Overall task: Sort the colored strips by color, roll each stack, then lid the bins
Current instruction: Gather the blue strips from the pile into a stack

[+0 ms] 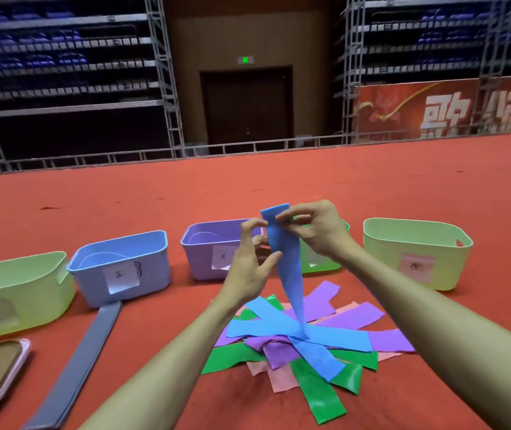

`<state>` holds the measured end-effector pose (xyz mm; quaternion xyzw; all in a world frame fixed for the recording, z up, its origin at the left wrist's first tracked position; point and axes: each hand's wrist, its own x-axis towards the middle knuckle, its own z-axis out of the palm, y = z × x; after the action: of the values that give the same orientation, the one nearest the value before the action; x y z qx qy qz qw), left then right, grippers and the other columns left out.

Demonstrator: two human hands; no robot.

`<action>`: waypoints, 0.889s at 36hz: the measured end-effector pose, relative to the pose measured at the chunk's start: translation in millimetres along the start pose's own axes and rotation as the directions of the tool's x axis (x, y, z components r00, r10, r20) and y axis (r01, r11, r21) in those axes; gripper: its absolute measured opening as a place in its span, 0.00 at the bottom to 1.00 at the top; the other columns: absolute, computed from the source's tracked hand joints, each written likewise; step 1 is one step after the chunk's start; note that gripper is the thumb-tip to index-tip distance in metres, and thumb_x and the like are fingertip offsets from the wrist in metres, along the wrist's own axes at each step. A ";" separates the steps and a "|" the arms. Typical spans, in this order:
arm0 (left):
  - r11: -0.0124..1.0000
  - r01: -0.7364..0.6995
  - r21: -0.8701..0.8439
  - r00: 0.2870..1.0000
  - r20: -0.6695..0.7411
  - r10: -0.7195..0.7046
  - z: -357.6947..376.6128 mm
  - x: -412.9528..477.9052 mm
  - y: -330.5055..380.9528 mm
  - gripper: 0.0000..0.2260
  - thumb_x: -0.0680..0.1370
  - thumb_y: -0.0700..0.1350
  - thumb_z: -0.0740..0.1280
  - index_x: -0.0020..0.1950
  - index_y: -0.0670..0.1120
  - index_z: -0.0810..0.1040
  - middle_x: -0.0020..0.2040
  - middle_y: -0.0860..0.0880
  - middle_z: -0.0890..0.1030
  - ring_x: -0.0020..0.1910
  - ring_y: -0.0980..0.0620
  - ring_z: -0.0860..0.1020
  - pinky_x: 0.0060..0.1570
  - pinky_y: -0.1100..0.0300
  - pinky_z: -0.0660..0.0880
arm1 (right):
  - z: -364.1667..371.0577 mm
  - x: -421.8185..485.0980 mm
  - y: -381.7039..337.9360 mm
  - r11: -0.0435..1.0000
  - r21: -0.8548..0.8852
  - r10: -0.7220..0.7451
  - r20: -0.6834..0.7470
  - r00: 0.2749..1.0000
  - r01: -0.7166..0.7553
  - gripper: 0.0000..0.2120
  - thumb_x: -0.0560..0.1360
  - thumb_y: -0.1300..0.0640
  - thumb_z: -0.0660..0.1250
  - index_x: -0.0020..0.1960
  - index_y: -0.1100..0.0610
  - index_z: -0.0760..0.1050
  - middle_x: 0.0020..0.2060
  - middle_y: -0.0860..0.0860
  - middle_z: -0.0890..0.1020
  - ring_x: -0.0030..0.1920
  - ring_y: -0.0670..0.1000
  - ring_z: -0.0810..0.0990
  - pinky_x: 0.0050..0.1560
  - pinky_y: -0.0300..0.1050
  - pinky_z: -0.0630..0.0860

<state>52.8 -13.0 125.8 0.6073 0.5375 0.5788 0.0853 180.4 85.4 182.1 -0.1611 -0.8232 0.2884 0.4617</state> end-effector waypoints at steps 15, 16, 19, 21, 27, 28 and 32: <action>0.998 0.069 -0.012 0.982 0.179 -0.066 29.7 -43.1 12.1 0.28 0.73 0.37 0.70 0.63 0.65 0.68 0.46 0.53 0.75 0.40 0.53 0.73 0.45 0.55 0.76 | -54.5 22.9 -37.4 0.997 -0.019 -0.082 -0.197 0.977 0.080 0.13 0.70 0.71 0.70 0.52 0.61 0.82 0.43 0.51 0.83 0.34 0.36 0.79 0.39 0.32 0.76; 0.995 0.088 -0.035 0.979 0.186 -0.080 30.7 -48.9 12.3 0.28 0.73 0.36 0.70 0.63 0.65 0.69 0.48 0.52 0.76 0.40 0.54 0.75 0.46 0.57 0.76 | -56.7 22.3 -37.4 0.997 -0.024 -0.081 -0.196 0.977 0.077 0.13 0.70 0.70 0.70 0.52 0.60 0.82 0.42 0.50 0.83 0.34 0.36 0.79 0.39 0.32 0.76; 0.990 0.136 -0.047 0.968 0.217 -0.123 32.2 -66.9 9.3 0.29 0.73 0.35 0.70 0.62 0.66 0.68 0.53 0.47 0.78 0.40 0.54 0.75 0.45 0.58 0.77 | -59.6 18.9 -35.3 0.999 -0.013 -0.050 -0.200 0.979 0.048 0.14 0.70 0.71 0.70 0.51 0.57 0.81 0.40 0.48 0.82 0.32 0.39 0.79 0.37 0.34 0.76; 0.985 0.171 -0.038 0.960 0.230 -0.158 32.7 -79.6 5.9 0.30 0.72 0.36 0.70 0.62 0.66 0.69 0.53 0.47 0.78 0.40 0.54 0.74 0.45 0.58 0.77 | -59.8 15.7 -33.5 1.000 -0.018 -0.029 -0.214 0.976 0.026 0.13 0.70 0.71 0.71 0.50 0.57 0.82 0.40 0.49 0.82 0.33 0.45 0.79 0.37 0.39 0.78; 0.961 0.276 -0.032 0.911 0.326 -0.251 31.4 -115.7 -8.7 0.29 0.71 0.34 0.70 0.64 0.60 0.70 0.46 0.49 0.76 0.36 0.54 0.75 0.44 0.58 0.78 | -57.1 6.0 -16.8 0.995 -0.089 0.030 -0.215 0.976 -0.050 0.11 0.69 0.69 0.72 0.50 0.60 0.83 0.39 0.51 0.82 0.34 0.50 0.76 0.39 0.45 0.79; 0.953 0.302 -0.036 0.900 0.339 -0.273 30.9 -120.8 -11.7 0.29 0.70 0.33 0.70 0.62 0.61 0.71 0.46 0.49 0.76 0.35 0.53 0.75 0.43 0.54 0.79 | -56.3 4.0 -12.0 0.993 -0.099 0.042 -0.210 0.977 -0.064 0.11 0.69 0.69 0.72 0.50 0.60 0.83 0.39 0.50 0.82 0.34 0.50 0.76 0.39 0.44 0.79; 0.937 0.348 0.011 0.873 0.360 -0.329 27.9 -137.1 -18.6 0.28 0.70 0.32 0.70 0.62 0.57 0.71 0.42 0.49 0.74 0.31 0.53 0.74 0.40 0.57 0.77 | -48.3 -10.5 7.9 0.985 -0.120 0.101 -0.182 0.978 -0.124 0.11 0.69 0.69 0.72 0.50 0.59 0.83 0.35 0.49 0.81 0.28 0.41 0.73 0.32 0.33 0.72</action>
<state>98.7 -94.0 19.7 0.5959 0.5951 0.4496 0.2976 227.1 101.8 189.9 -0.2619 -0.7861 0.2444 0.5037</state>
